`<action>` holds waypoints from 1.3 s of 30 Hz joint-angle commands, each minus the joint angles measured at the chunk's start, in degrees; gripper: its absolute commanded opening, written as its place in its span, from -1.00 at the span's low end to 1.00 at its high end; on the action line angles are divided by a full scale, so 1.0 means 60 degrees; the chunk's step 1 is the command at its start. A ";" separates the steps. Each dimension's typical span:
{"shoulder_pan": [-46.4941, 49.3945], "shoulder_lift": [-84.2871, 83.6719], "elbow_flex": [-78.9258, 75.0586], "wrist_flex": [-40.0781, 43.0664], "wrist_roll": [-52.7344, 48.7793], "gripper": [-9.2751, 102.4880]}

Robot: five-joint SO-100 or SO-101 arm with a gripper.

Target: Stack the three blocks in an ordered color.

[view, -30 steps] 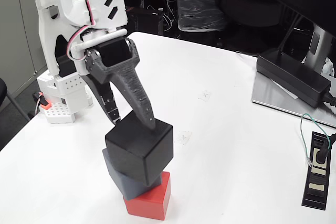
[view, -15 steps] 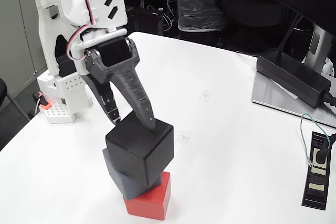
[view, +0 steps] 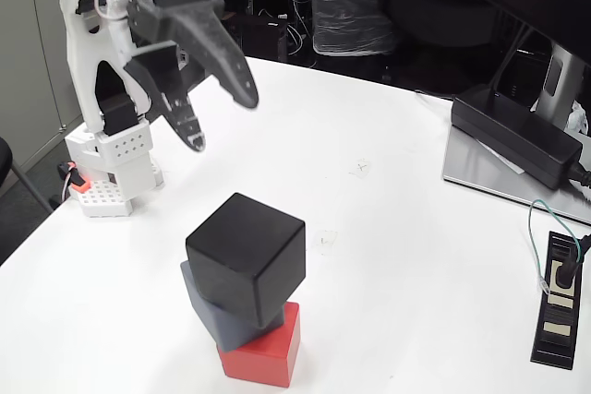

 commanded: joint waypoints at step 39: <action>-0.5903 0.9771 1.0122 -0.4043 0.2036 -0.76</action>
